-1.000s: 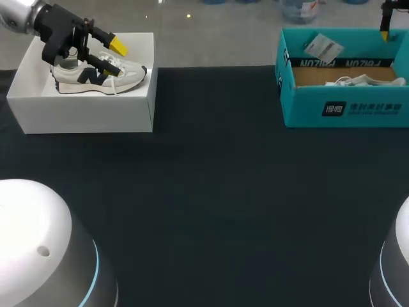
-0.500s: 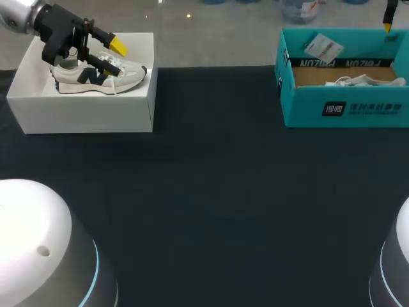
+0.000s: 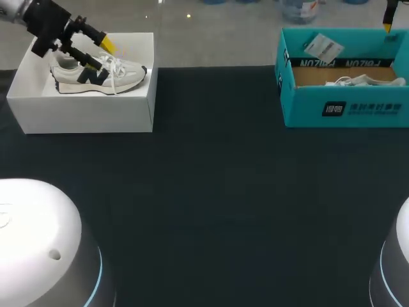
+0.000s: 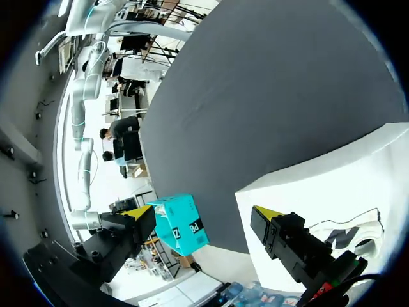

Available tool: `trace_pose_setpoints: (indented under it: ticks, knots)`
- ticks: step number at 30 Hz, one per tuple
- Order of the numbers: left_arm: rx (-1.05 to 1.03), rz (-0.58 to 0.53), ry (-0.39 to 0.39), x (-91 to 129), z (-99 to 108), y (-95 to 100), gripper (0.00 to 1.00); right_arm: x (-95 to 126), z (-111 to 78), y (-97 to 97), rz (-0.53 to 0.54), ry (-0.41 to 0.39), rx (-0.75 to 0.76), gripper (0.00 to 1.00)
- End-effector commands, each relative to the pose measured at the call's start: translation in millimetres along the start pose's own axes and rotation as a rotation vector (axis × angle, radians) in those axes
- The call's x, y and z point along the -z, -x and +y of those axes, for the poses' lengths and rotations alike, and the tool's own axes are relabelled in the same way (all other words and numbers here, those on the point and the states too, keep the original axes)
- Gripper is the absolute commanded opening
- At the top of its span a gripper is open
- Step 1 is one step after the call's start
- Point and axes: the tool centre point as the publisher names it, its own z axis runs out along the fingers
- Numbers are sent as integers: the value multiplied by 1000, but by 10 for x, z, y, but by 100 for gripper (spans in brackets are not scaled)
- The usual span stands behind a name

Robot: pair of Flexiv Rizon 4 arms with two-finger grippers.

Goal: Take the shoe out of the shoebox, open the shoe tongue, remove and reinsert the insole, then place the shoe into the shoebox

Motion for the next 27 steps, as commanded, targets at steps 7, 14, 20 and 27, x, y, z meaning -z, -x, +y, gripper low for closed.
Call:
trace_pose_setpoints:
  ticks: [7, 14, 20, 27]
  knots:
    - [31, 322, -44, 289, 471, -563, 100, -1, -11, 2, 2, 2, 0, 100]
    - [-17, 542, -38, 353, 647, -825, 100, -1, -11, 2, 2, 2, 0, 100]
    - [-36, 712, -97, 404, 670, -1068, 100, -1, -11, 2, 2, 2, 0, 100]
    - [-12, 801, -64, 471, 705, -1201, 100, -1, -11, 2, 2, 2, 0, 100]
